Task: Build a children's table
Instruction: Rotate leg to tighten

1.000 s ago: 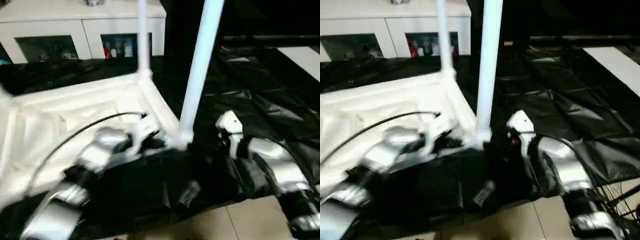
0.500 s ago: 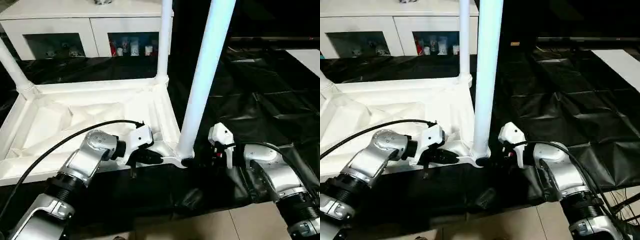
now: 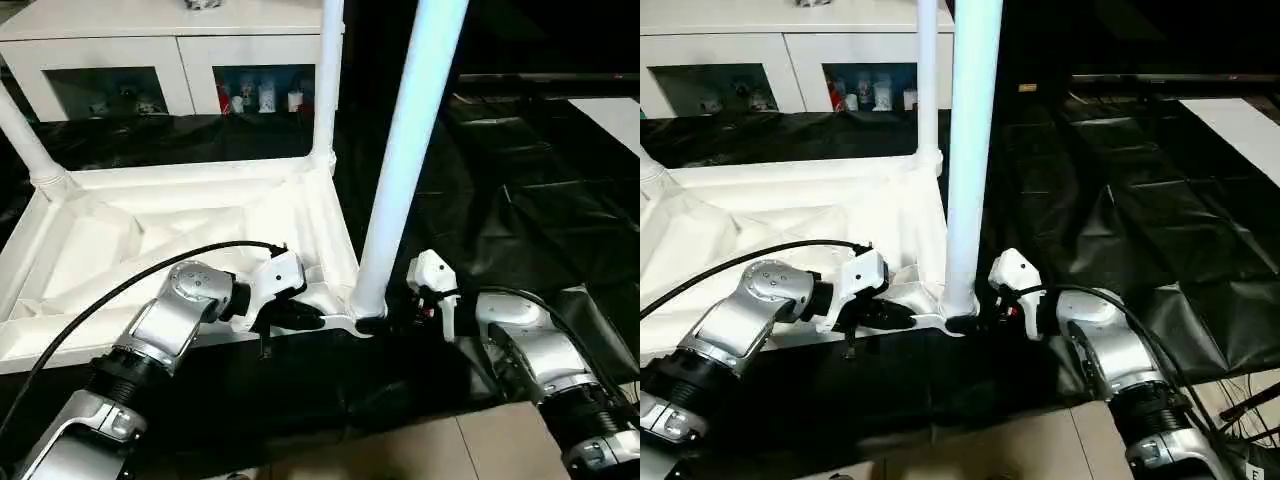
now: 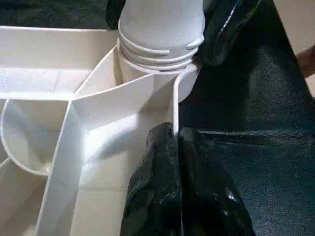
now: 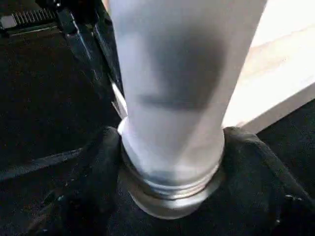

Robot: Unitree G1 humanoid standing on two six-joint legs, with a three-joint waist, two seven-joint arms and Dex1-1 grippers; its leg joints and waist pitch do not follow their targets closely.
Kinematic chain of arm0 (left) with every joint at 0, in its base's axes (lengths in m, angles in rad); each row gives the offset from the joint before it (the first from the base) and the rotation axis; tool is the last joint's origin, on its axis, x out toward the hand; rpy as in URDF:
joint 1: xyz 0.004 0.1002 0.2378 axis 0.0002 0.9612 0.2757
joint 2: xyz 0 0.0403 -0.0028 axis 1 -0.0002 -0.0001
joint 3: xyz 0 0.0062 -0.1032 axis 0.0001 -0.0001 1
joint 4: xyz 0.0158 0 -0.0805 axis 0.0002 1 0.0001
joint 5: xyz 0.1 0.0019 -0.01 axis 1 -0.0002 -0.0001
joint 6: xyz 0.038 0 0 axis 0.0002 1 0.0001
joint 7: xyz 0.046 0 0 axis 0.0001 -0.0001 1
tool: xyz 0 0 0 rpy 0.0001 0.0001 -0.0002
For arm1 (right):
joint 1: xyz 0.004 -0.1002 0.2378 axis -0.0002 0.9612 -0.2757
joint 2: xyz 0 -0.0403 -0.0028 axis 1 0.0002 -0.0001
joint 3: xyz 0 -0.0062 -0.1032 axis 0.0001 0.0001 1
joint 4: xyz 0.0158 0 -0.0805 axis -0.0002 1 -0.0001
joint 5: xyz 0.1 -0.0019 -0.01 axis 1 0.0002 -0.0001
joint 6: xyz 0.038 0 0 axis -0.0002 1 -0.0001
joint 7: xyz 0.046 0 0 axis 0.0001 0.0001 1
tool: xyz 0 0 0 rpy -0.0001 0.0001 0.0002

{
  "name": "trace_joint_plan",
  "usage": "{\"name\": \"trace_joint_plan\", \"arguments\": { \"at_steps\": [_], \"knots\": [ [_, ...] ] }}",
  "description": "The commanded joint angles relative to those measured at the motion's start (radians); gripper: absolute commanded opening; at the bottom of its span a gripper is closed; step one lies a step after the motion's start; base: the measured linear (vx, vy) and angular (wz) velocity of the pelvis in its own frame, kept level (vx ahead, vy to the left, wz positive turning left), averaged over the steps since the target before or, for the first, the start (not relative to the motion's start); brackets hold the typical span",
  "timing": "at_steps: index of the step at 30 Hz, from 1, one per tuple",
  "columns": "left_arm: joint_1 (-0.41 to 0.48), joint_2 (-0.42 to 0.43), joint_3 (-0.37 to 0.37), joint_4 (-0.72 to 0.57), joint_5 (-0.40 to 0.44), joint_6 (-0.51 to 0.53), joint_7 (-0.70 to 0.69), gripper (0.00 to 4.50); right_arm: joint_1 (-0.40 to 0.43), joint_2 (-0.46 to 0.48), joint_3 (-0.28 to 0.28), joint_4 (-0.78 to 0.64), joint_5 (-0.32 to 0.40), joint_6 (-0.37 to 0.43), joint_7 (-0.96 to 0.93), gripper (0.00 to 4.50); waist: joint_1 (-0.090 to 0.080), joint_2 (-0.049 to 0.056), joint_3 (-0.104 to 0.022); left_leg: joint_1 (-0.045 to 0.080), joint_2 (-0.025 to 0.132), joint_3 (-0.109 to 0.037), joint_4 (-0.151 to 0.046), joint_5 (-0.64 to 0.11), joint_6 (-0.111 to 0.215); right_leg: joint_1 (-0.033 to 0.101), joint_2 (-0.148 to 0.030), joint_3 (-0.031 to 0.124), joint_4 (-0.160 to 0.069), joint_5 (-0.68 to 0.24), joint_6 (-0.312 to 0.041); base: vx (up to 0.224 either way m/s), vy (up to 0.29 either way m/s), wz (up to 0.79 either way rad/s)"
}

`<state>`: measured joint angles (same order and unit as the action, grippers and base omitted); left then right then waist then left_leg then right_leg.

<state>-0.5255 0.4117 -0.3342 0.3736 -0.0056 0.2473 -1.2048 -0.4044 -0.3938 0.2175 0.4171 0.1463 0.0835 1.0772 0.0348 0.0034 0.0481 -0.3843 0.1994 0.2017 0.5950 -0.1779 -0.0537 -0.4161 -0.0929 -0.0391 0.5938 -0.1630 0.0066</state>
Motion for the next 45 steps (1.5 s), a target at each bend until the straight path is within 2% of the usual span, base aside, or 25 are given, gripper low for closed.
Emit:
{"name": "trace_joint_plan", "arguments": {
  "at_steps": [1, 5, 17, 21, 24, 26, 27, 28, 29, 30, 31, 32, 33, 35, 36, 38, 39, 41, 43, 45],
  "knots": [
    [0.009, 0.004, -0.031, -0.011, 0.006, 0.01, -0.016, 0.0, -0.019, 0.006, 0.0, 0.006, 0.002, -0.01, 0.002, 2.84, 0.003, -0.004, -0.067, 0.02, 0.028, -0.012, -0.069, -0.209, 0.059, 0.051, -0.036, 0.026, -0.053, -0.147, -0.265, 0.0, 0.0, 0.0],
    [0.009, 0.005, -0.032, -0.014, 0.007, 0.015, -0.015, 0.0, -0.021, 0.009, 0.0, 0.014, 0.001, -0.016, 0.007, 2.7, 0.002, -0.005, -0.069, 0.02, 0.027, -0.011, -0.068, -0.199, 0.061, 0.052, -0.036, 0.026, -0.05, -0.134, -0.268, 0.0, 0.0, 0.0],
    [0.011, 0.006, -0.035, -0.011, 0.003, 0.027, -0.021, 0.0, -0.012, 0.035, -0.013, 0.02, 0.011, -0.027, -0.013, 2.69, 0.001, -0.005, -0.07, 0.02, 0.026, -0.011, -0.065, -0.186, 0.069, 0.053, -0.035, 0.025, -0.048, -0.12, -0.274, 0.0, 0.0, 0.0],
    [0.011, -0.006, -0.031, 0.001, -0.002, 0.042, -0.012, 0.0, -0.014, 0.065, -0.039, 0.032, 0.018, -0.043, -0.066, 2.69, -0.003, -0.004, -0.067, 0.019, 0.026, -0.012, -0.067, -0.214, 0.054, 0.051, -0.036, 0.026, -0.052, -0.169, -0.263, 0.0, 0.0, 0.0],
    [-0.002, -0.049, -0.012, 0.048, 0.002, 0.055, 0.054, 0.0, -0.023, 0.121, -0.082, 0.05, 0.037, -0.032, -0.165, 2.68, -0.007, -0.004, -0.065, 0.018, 0.024, -0.012, -0.069, -0.239, 0.039, 0.049, -0.036, 0.025, -0.057, -0.21, -0.254, 0.0, 0.0, 0.0],
    [-0.021, -0.094, 0.006, 0.097, 0.011, 0.058, 0.131, 0.0, -0.025, 0.151, -0.097, 0.055, 0.04, -0.024, -0.215, 2.67, -0.009, -0.004, -0.064, 0.023, 0.024, -0.013, -0.07, -0.27, 0.019, 0.044, -0.034, 0.026, -0.062, -0.258, -0.237, 0.0, 0.0, 0.0],
    [-0.033, -0.125, 0.011, 0.13, 0.02, 0.056, 0.181, 0.0, -0.024, 0.176, -0.101, 0.056, 0.036, -0.028, -0.255, 2.67, -0.007, -0.004, -0.066, 0.026, 0.025, -0.013, -0.069, -0.275, 0.015, 0.043, -0.035, 0.027, -0.064, -0.26, -0.233, 0.0, 0.0, 0.0],
    [-0.037, -0.137, 0.013, 0.142, 0.024, 0.056, 0.201, 0.0, -0.024, 0.185, -0.102, 0.056, 0.035, -0.029, -0.268, 2.67, -0.008, -0.005, -0.066, 0.021, 0.023, -0.014, -0.07, -0.266, 0.015, 0.045, -0.034, 0.026, -0.062, -0.247, -0.231, 0.0, 0.0, 0.0],
    [-0.054, -0.179, 0.024, 0.181, 0.032, 0.067, 0.27, 0.0, -0.026, 0.225, -0.113, 0.064, 0.028, -0.022, -0.33, 2.67, -0.007, -0.006, -0.067, 0.021, 0.023, -0.014, -0.069, -0.257, 0.017, 0.045, -0.033, 0.026, -0.061, -0.232, -0.229, 0.0, 0.0, 0.0],
    [-0.056, -0.183, 0.025, 0.184, 0.033, 0.068, 0.277, 0.0, -0.026, 0.228, -0.114, 0.064, 0.027, -0.022, -0.336, 2.67, -0.007, -0.006, -0.067, 0.021, 0.023, -0.014, -0.069, -0.257, 0.017, 0.045, -0.033, 0.026, -0.061, -0.232, -0.229, 0.0, 0.0, 0.0],
    [-0.083, -0.238, 0.05, 0.239, 0.038, 0.091, 0.38, 0.0, -0.034, 0.276, -0.127, 0.08, 0.018, -0.013, -0.422, 2.67, -0.005, -0.006, -0.067, 0.023, 0.023, -0.013, -0.069, -0.259, 0.019, 0.044, -0.035, 0.026, -0.064, -0.235, -0.228, 0.0, 0.0, 0.0],
    [-0.085, -0.24, 0.051, 0.242, 0.038, 0.092, 0.384, 0.0, -0.035, 0.278, -0.127, 0.081, 0.018, -0.012, -0.426, 2.67, -0.006, -0.007, -0.067, 0.02, 0.021, -0.012, -0.068, -0.244, 0.018, 0.044, -0.033, 0.027, -0.063, -0.227, -0.227, 0.0, 0.0, 0.0],
    [-0.108, -0.28, 0.071, 0.286, 0.04, 0.104, 0.459, 0.0, -0.051, 0.311, -0.138, 0.112, -0.002, 0.007, -0.516, 2.67, -0.004, -0.008, -0.067, 0.021, 0.019, -0.012, -0.068, -0.242, 0.019, 0.045, -0.034, 0.027, -0.064, -0.237, -0.222, 0.0, 0.0, 0.0],
    [-0.123, -0.3, 0.08, 0.312, 0.046, 0.101, 0.505, 0.0, -0.064, 0.326, -0.141, 0.14, -0.026, 0.011, -0.583, 2.67, -0.005, -0.008, -0.067, 0.018, 0.018, -0.014, -0.069, -0.243, 0.016, 0.048, -0.036, 0.024, -0.066, -0.253, -0.217, 0.0, 0.0, 0.0],
    [-0.142, -0.328, 0.091, 0.348, 0.049, 0.096, 0.558, 0.0, -0.085, 0.345, -0.148, 0.185, -0.059, 0.026, -0.68, 2.67, -0.003, -0.008, -0.068, 0.019, 0.019, -0.014, -0.068, -0.24, 0.017, 0.048, -0.036, 0.024, -0.067, -0.254, -0.214, 0.0, 0.0, 0.0],
    [-0.172, -0.368, 0.12, 0.407, 0.043, 0.077, 0.638, 0.0, -0.115, 0.365, -0.151, 0.252, -0.102, 0.05, -0.809, 2.67, -0.009, -0.008, -0.064, 0.023, 0.016, -0.015, -0.071, -0.278, 0.005, 0.043, -0.035, 0.022, -0.075, -0.318, -0.198, 0.0, 0.0, 0.0],
    [-0.184, -0.38, 0.125, 0.432, 0.047, 0.066, 0.663, 0.0, -0.124, 0.377, -0.157, 0.273, -0.105, 0.05, -0.836, 2.66, -0.009, -0.009, -0.063, 0.024, 0.014, -0.015, -0.07, -0.296, 0.006, 0.039, -0.034, 0.024, -0.08, -0.346, -0.182, 0.0, 0.0, 0.0],
    [-0.201, -0.395, 0.127, 0.472, 0.06, 0.043, 0.693, 0.0, -0.134, 0.403, -0.161, 0.285, -0.109, 0.036, -0.844, 2.66, -0.008, -0.01, -0.061, 0.023, 0.015, -0.016, -0.073, -0.309, 0.009, 0.041, -0.035, 0.022, -0.083, -0.365, -0.173, 0.0, 0.0, 0.0],
    [-0.211, -0.398, 0.123, 0.496, 0.076, 0.013, 0.702, 0.0, -0.132, 0.42, -0.148, 0.26, -0.128, 0.001, -0.824, 2.66, -0.008, -0.008, -0.059, 0.028, 0.014, -0.019, -0.078, -0.341, 0.008, 0.04, -0.035, 0.02, -0.092, -0.406, -0.152, 0.0, 0.0, 0.0],
    [-0.213, -0.396, 0.118, 0.505, 0.083, 0.005, 0.699, 0.0, -0.127, 0.42, -0.143, 0.252, -0.126, -0.017, -0.812, 2.66, -0.007, -0.009, -0.061, 0.028, 0.016, -0.02, -0.08, -0.343, 0.008, 0.041, -0.037, 0.021, -0.091, -0.406, -0.148, 0.0, 0.0, 0.0]
  ]
}}
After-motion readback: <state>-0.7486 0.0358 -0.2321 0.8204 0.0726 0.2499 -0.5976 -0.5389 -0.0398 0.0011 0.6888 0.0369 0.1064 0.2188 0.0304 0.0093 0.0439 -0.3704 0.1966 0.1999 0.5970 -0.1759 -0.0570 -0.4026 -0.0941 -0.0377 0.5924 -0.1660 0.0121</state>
